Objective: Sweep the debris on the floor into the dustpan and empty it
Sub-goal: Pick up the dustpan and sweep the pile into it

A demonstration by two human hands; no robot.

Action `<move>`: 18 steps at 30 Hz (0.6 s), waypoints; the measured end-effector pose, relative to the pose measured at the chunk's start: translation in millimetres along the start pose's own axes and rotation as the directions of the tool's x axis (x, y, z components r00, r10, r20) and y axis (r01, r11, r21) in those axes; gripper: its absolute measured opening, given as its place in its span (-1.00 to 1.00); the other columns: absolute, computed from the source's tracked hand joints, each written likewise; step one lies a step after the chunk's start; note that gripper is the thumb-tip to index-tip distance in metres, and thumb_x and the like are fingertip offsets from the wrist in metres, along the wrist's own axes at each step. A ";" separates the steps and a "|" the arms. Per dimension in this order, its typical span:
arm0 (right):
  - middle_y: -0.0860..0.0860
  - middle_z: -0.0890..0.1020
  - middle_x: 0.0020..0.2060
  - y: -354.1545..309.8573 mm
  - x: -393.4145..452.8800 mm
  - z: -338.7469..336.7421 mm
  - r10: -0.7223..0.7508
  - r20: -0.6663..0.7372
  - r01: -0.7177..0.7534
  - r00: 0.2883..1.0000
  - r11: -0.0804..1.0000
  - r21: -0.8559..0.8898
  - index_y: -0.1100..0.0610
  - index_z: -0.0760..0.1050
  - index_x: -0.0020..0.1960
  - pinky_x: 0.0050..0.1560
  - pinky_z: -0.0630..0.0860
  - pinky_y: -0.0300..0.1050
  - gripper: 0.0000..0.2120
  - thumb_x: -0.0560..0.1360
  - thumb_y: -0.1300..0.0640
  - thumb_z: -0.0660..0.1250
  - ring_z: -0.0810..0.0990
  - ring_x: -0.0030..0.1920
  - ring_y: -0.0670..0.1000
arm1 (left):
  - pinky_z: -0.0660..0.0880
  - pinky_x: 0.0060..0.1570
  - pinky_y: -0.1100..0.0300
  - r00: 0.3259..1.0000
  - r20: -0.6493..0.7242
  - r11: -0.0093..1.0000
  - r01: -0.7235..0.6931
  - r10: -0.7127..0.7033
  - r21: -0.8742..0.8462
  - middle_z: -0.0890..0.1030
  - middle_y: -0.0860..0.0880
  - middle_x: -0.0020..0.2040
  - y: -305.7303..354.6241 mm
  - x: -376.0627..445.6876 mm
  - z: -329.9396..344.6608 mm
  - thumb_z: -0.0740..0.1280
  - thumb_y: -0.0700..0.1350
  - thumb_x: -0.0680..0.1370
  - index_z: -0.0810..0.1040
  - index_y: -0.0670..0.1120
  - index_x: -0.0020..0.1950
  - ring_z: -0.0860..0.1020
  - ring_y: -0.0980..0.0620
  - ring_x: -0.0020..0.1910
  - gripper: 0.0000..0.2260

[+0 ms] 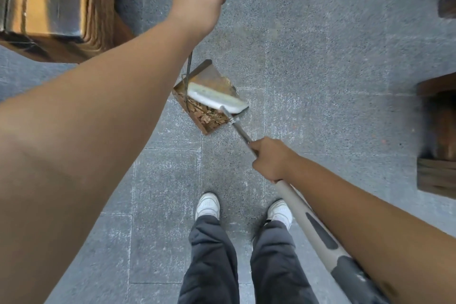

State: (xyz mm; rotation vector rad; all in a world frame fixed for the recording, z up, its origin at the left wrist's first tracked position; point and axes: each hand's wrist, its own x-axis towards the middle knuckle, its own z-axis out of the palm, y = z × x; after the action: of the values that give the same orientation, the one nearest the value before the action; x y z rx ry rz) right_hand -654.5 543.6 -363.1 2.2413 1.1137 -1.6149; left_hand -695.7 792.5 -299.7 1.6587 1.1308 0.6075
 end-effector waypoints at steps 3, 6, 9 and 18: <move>0.00 0.50 -0.33 5.2 -28.7 -11.3 -0.038 0.003 0.038 0.999 0.998 0.053 0.15 0.53 0.25 -0.54 0.37 -0.24 -0.64 0.48 0.29 0.24 0.45 -0.44 -0.05 | 0.18 -0.49 0.29 0.999 0.031 0.999 0.021 -0.022 0.032 0.39 0.04 -0.49 -1.5 -7.8 -13.8 0.18 -0.04 0.57 0.46 0.02 -0.39 0.30 0.13 -0.54 -0.68; 0.01 0.52 -0.30 13.2 -55.1 -25.1 -0.029 -0.031 0.030 0.999 0.999 0.041 0.06 0.47 0.35 -0.57 0.42 -0.26 -0.57 0.50 0.27 0.26 0.46 -0.46 -0.06 | 0.18 -0.54 0.30 0.994 0.087 0.998 0.070 -0.070 0.007 0.38 -0.02 -0.46 -11.0 -19.8 -37.5 0.14 -0.06 0.61 0.46 0.00 -0.35 0.28 0.14 -0.59 -0.67; 0.06 0.54 -0.25 25.2 -66.6 -40.0 -0.003 -0.115 0.007 0.993 0.999 0.032 0.02 0.41 0.41 -0.57 0.42 -0.24 -0.50 0.49 0.27 0.26 0.48 -0.47 -0.02 | 0.12 -0.54 0.29 0.986 0.138 0.994 0.098 -0.090 -0.053 0.33 -0.06 -0.47 -20.2 -35.1 -59.5 0.10 -0.12 0.62 0.48 -0.05 -0.34 0.22 0.12 -0.59 -0.65; 0.21 0.65 -0.24 37.4 -22.3 -88.7 0.145 -0.291 -0.120 0.946 0.987 0.104 0.14 0.51 0.30 -0.38 0.59 -0.05 -0.59 0.46 0.30 0.26 0.61 -0.42 0.16 | 0.09 -0.51 0.34 0.992 0.067 0.976 0.114 -0.103 -0.188 0.30 0.06 -0.58 -16.8 -51.4 -96.3 0.09 -0.18 0.57 0.43 -0.03 -0.41 0.16 0.07 -0.57 -0.64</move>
State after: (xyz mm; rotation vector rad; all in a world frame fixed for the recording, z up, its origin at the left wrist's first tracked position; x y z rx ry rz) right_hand -566.8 553.2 -318.4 2.6191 0.9451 -1.3266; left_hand -802.7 791.0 -272.6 1.4318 1.0797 0.5768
